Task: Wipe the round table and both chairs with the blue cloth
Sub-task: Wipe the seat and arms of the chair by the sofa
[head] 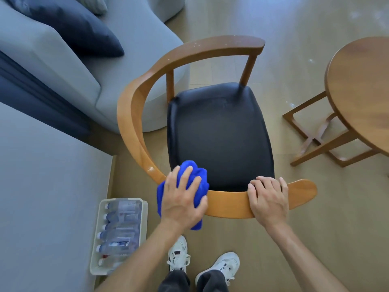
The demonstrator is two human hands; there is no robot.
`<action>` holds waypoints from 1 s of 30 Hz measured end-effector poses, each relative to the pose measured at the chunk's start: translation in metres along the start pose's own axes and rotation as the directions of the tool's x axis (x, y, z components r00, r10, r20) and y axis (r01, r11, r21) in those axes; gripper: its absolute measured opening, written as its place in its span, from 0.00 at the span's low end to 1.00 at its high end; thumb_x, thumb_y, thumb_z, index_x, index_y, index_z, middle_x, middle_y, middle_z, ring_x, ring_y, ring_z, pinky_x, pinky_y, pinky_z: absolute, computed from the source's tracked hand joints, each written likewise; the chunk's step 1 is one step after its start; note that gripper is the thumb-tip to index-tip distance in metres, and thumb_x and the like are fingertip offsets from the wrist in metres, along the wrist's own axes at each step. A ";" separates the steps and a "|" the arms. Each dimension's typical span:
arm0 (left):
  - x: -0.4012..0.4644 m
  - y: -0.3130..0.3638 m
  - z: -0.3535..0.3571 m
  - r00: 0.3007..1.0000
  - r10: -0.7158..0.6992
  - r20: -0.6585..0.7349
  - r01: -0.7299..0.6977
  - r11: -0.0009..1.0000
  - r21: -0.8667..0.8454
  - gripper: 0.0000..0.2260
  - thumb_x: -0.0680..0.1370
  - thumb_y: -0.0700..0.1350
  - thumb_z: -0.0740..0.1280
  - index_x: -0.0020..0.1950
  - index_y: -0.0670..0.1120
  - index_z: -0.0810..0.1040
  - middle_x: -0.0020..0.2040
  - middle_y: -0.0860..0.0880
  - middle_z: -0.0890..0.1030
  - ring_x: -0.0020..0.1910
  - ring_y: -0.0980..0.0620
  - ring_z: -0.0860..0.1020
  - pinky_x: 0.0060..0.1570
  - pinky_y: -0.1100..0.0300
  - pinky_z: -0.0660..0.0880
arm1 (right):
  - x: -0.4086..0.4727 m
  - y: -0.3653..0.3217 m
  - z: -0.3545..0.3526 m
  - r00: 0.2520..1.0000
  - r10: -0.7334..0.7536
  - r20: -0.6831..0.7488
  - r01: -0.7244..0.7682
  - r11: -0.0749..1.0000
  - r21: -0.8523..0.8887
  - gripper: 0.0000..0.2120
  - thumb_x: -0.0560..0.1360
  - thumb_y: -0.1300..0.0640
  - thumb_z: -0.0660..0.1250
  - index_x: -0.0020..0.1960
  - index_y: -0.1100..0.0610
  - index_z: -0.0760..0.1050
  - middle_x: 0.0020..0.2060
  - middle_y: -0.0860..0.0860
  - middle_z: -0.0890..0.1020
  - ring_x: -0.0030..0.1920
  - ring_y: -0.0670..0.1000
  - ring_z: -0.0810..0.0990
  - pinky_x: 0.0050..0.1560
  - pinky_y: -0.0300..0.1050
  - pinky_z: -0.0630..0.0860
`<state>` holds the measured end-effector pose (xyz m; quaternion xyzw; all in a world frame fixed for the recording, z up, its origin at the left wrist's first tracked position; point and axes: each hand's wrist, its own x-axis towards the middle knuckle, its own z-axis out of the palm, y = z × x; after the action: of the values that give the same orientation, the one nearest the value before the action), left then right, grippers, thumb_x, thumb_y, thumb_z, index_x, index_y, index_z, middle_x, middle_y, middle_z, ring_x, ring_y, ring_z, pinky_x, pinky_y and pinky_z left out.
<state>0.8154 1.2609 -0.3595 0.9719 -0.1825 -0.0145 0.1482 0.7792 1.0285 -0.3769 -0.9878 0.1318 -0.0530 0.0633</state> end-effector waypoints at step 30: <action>0.112 -0.172 -0.071 0.900 0.430 0.074 -0.435 0.869 0.237 0.18 0.73 0.56 0.64 0.53 0.45 0.80 0.63 0.43 0.77 0.66 0.39 0.71 0.71 0.43 0.61 | 0.021 -0.251 0.038 0.986 -0.144 0.081 0.136 0.986 0.097 0.15 0.78 0.50 0.56 0.38 0.55 0.75 0.32 0.50 0.77 0.35 0.54 0.77 0.51 0.54 0.78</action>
<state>0.9861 1.3939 -0.3390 0.9169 -0.3971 0.0327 0.0235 0.8681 1.2672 -0.3778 -0.9921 0.0563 -0.0198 0.1100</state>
